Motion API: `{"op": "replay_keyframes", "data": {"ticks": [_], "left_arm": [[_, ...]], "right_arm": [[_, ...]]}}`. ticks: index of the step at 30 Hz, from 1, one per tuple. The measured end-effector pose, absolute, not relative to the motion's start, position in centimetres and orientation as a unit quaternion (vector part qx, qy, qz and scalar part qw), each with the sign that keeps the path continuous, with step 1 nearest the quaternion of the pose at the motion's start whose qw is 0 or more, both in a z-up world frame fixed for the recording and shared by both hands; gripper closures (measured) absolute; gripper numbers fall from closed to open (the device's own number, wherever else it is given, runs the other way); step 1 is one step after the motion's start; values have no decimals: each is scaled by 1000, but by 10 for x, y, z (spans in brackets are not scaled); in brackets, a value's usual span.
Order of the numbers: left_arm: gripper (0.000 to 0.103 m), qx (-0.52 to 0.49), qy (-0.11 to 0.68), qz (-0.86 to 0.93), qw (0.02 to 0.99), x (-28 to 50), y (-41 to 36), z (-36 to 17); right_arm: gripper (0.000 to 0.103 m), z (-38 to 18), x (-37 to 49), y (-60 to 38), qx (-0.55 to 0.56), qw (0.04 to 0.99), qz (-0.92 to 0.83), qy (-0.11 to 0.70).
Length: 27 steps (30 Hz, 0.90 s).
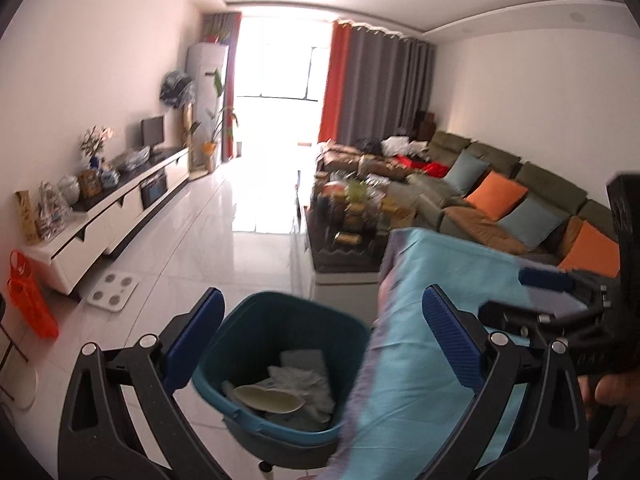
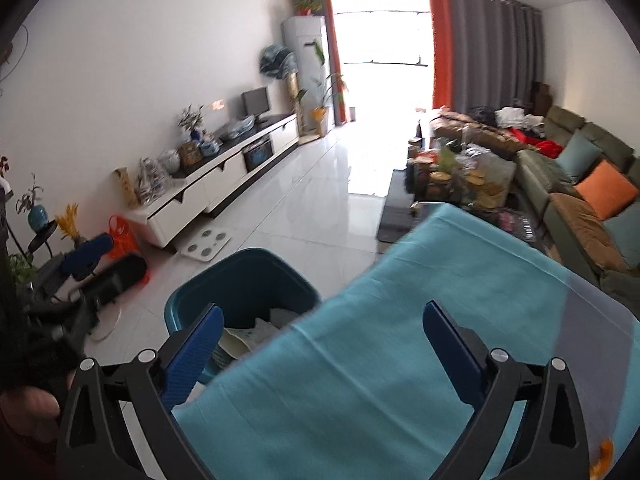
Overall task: Collect trash
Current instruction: 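Swing both tools back over the table toward the orange peels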
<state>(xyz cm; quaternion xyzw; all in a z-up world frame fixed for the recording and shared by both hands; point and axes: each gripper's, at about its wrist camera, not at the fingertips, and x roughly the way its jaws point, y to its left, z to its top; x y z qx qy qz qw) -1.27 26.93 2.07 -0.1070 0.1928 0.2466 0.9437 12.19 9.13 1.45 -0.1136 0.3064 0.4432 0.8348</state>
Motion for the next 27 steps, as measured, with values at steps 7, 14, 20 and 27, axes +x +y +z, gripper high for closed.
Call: {"op": "replay_keyframes", "data": {"ticks": [7,14,20,27], "left_arm": [[5,-65,168,183,966,-2,200,44],[5,-48,160,124,978,12,137,44],[5,-35,160,78,983,29,87,41],[5,-29,165,37,985,43,47,38]], "right_arm": [[7,27,113,16,-79,872,398,273],[7,33,103,-58,-49,908,333,249],[7,33,96,-104,-26,931,277,235],[7,32,80,-140,-15,951,228,210]]}}
